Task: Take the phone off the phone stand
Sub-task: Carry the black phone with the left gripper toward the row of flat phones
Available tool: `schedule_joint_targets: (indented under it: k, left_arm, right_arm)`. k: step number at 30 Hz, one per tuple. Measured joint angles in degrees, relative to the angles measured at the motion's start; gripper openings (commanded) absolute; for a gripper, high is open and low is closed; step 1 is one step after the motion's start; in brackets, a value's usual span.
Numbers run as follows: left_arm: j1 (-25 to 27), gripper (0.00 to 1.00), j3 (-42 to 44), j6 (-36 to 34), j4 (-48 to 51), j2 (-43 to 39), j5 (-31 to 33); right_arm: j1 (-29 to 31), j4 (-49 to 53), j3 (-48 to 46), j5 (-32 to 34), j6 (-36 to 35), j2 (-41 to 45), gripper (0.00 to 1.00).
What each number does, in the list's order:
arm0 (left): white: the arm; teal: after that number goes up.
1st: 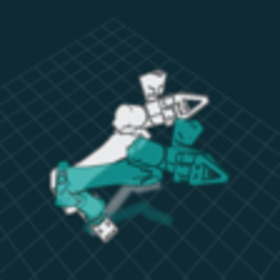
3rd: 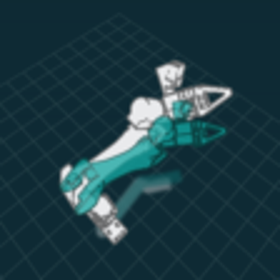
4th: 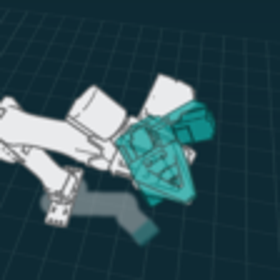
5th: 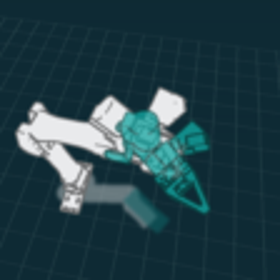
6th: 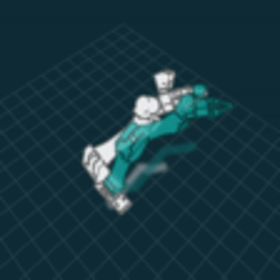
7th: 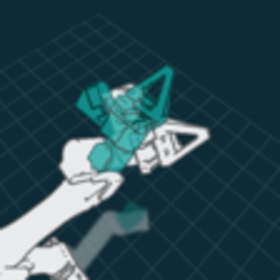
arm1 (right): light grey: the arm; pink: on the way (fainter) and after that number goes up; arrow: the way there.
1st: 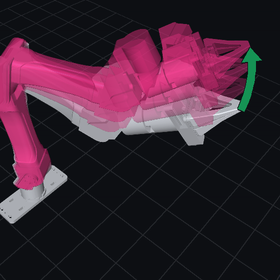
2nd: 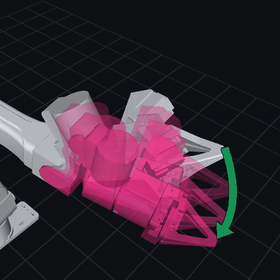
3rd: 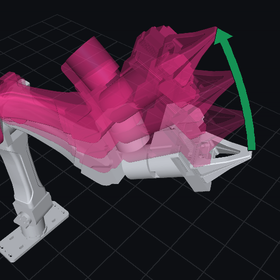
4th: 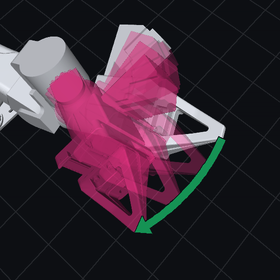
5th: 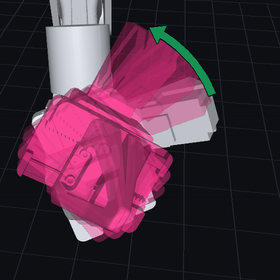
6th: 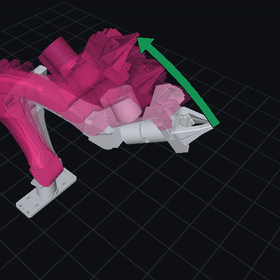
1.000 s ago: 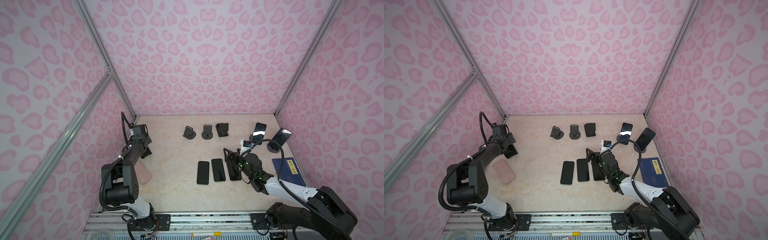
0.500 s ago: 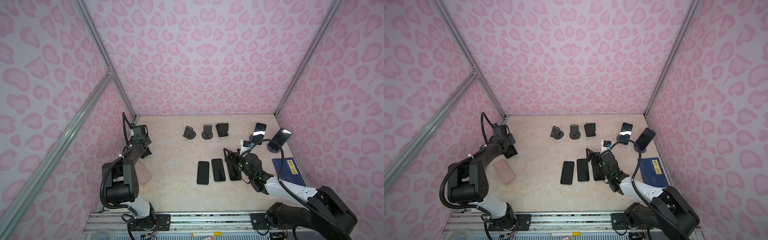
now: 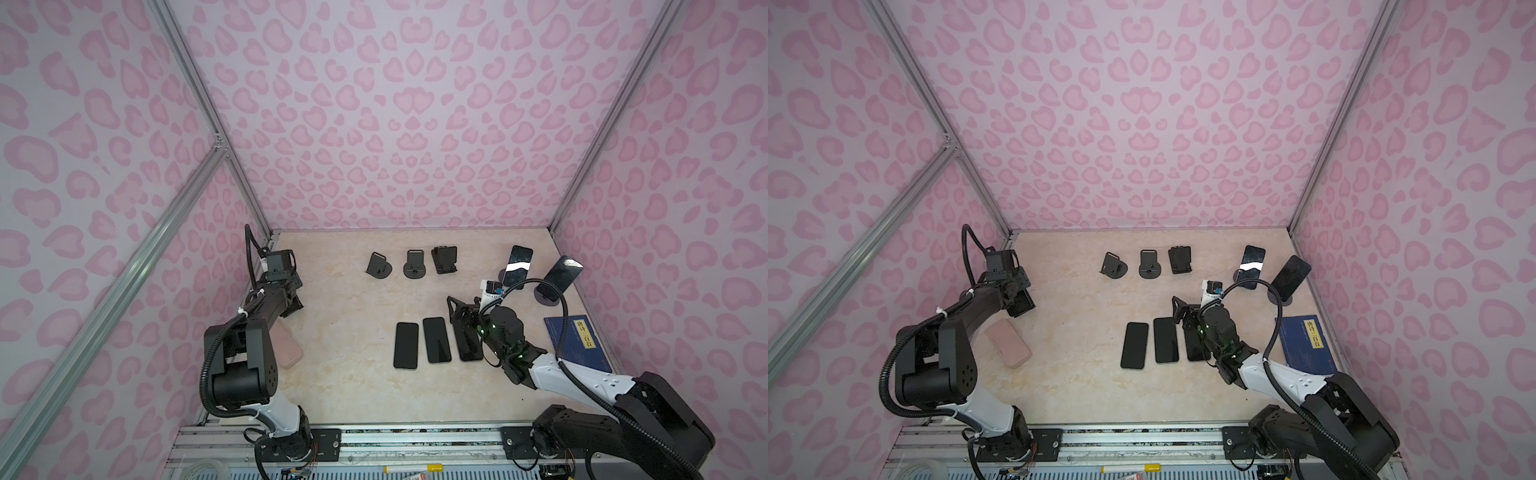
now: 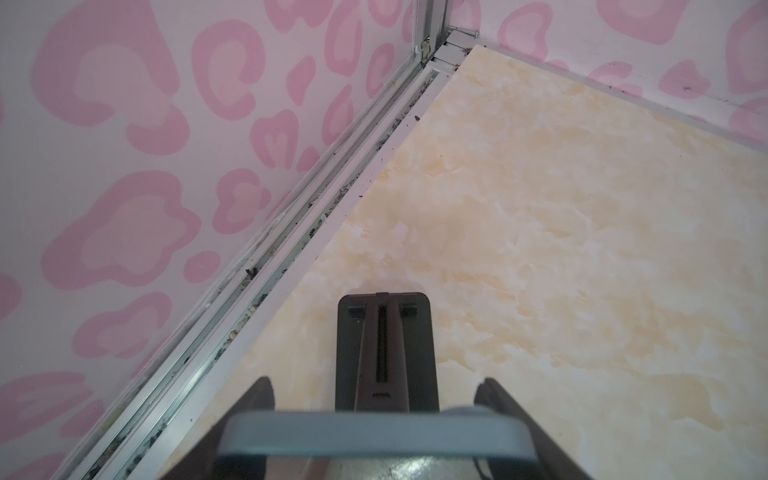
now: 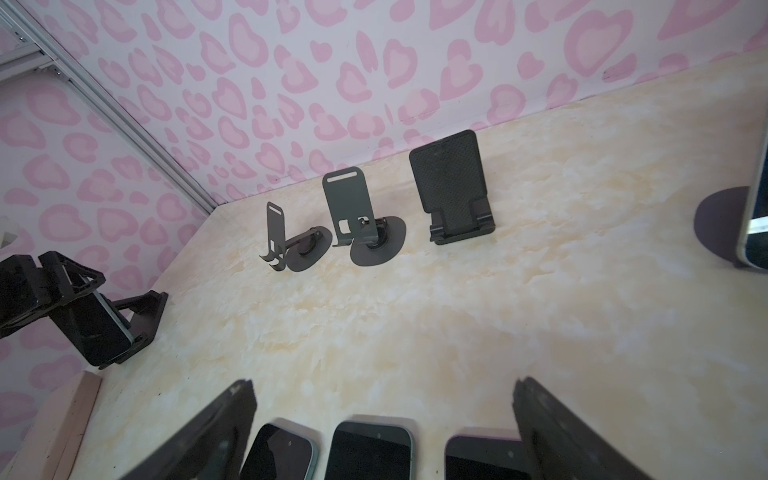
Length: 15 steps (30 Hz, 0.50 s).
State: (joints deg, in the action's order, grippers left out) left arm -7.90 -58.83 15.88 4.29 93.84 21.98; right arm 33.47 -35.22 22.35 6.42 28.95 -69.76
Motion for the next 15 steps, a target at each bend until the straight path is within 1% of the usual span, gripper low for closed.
schedule_joint_targets:
  k: [15]
  left_arm:
    - [-0.1, 0.62, 1.8, 0.1, 2.0, -6.2, -0.3]
  right_arm:
    - [0.0, 0.0, 0.0, 0.0, 0.0, 0.6, 0.99]
